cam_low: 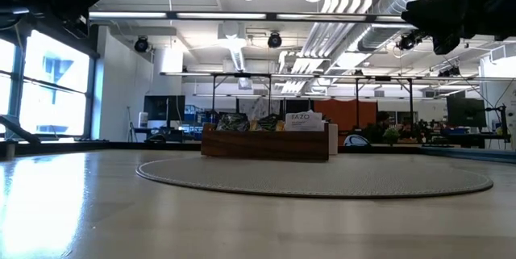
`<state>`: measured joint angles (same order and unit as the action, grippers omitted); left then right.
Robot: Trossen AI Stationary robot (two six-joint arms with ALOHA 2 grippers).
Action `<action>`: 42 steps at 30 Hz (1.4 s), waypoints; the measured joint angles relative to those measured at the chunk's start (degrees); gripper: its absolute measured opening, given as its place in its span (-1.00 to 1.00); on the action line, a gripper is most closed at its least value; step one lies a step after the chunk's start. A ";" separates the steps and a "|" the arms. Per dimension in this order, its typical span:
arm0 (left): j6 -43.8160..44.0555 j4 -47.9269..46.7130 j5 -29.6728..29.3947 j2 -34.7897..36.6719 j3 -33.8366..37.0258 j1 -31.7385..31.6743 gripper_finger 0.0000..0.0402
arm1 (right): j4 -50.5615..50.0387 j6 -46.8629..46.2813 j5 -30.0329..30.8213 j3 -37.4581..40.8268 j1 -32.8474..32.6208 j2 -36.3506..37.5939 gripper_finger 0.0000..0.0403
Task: Pick & Place Tea
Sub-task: Return to Home Position
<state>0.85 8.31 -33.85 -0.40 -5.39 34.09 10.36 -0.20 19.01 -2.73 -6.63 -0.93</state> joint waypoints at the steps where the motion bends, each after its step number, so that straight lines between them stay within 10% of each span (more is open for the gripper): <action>1: -0.04 0.94 0.00 0.00 0.58 0.00 -0.24 | 0.19 0.51 -0.06 0.00 0.00 -0.02 -0.39; 42: 5.46 -5.09 3.89 -1.62 3.96 -8.96 -0.24 | -3.16 2.30 -1.60 -0.10 0.02 -0.46 -0.39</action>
<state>6.31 3.22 -29.95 -2.02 -1.43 25.12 7.20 2.09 17.41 -2.83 -6.61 -1.39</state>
